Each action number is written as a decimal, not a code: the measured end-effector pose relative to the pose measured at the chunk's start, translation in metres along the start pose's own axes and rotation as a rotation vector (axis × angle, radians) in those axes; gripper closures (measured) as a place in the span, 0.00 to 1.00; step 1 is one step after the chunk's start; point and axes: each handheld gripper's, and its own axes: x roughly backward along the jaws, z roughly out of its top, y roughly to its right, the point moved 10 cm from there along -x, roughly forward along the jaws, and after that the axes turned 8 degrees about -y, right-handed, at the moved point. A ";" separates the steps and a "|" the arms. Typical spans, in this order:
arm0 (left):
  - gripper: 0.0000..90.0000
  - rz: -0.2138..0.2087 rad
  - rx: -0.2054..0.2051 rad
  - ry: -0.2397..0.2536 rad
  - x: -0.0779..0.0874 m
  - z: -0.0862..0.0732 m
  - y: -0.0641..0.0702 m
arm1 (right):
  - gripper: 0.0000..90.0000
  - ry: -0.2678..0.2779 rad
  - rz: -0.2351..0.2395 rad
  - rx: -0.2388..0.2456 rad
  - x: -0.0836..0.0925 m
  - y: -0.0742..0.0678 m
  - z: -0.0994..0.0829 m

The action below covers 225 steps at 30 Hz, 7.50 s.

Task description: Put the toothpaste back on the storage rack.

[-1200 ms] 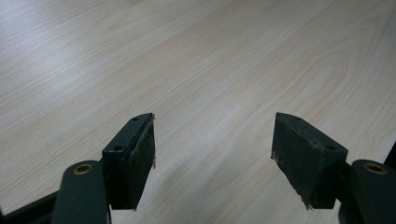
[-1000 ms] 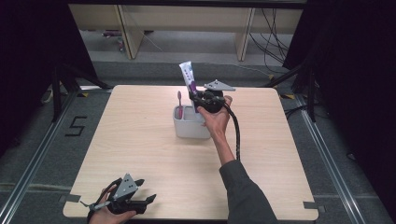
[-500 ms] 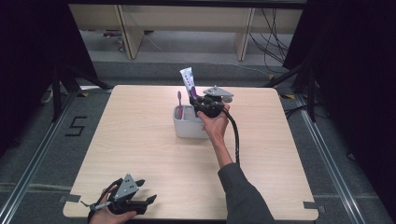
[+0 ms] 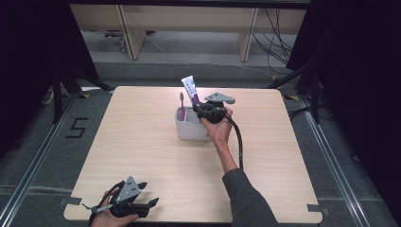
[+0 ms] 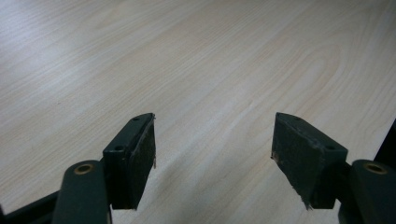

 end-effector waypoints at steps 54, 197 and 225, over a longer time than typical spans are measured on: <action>0.32 -0.011 -0.006 -0.014 -0.002 -0.002 0.003 | 0.50 0.022 0.067 -0.075 0.082 0.015 -0.028; 0.25 0.020 0.027 -0.024 0.001 -0.008 -0.003 | 0.24 -0.254 0.090 0.031 0.168 -0.028 -0.179; 0.25 0.016 0.034 -0.027 0.001 -0.009 -0.002 | 0.18 -0.308 0.108 0.033 0.191 -0.044 -0.214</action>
